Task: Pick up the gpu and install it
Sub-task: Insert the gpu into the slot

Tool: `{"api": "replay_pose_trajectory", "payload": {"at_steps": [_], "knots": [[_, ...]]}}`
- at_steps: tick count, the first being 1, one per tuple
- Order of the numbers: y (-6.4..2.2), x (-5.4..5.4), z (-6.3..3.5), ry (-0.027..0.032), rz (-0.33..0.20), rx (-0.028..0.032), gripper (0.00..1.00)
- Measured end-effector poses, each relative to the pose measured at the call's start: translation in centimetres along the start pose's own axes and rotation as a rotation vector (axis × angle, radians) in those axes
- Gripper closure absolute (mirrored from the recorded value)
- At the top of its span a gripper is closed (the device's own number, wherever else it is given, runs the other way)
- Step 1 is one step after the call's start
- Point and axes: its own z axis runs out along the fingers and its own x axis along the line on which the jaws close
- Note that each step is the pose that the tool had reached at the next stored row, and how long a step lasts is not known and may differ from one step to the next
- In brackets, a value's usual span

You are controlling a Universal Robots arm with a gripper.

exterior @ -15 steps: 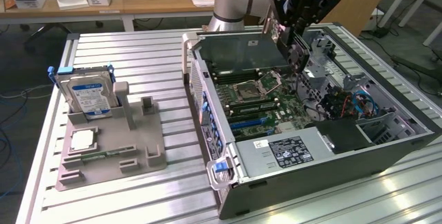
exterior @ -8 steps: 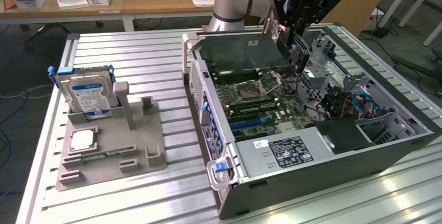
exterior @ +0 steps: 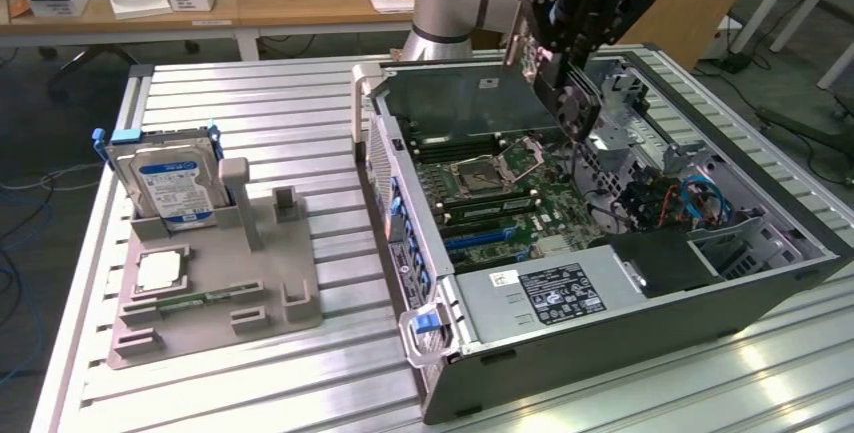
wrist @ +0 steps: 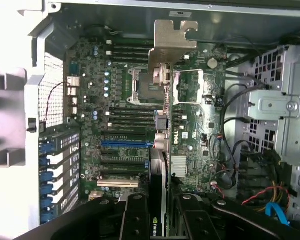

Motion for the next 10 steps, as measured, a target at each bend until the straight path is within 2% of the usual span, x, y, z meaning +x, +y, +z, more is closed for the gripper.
{"api": "replay_pose_trajectory", "payload": {"at_steps": [10], "knots": [[0.0,0.0,0.1,-0.0024,-0.178,-0.0027,0.74]]}}
